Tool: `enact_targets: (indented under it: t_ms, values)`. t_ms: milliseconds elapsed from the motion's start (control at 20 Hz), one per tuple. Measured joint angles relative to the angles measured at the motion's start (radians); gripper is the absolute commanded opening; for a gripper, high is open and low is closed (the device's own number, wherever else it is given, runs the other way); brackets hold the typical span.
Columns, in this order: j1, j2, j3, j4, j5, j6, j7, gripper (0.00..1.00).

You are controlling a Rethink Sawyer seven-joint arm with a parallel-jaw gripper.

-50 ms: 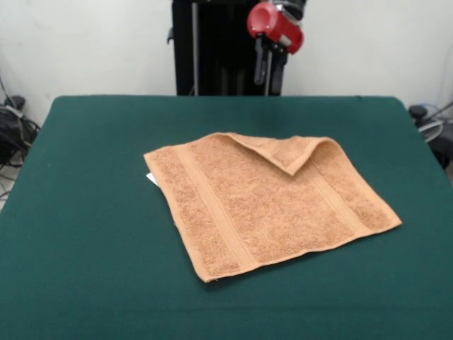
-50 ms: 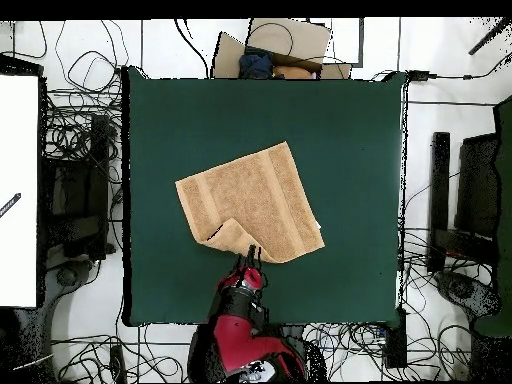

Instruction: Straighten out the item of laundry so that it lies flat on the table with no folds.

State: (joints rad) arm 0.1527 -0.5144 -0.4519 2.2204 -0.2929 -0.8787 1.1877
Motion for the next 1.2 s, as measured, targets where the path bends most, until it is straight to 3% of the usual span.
enact_targets:
  t_ms: [350, 800, 900, 1200]
  values:
    - [-0.008, -0.031, 0.003, 0.0, -0.024, 0.024, 0.0, 1.0]
    - [-0.114, -0.202, 0.063, 0.0, -0.127, 0.368, 0.0, 1.0]
    - [-0.164, -0.233, 0.103, -0.002, -0.165, 0.48, 0.0, 1.0]
    - [-0.303, -0.293, 0.239, -0.002, -0.215, 0.639, 0.0, 1.0]
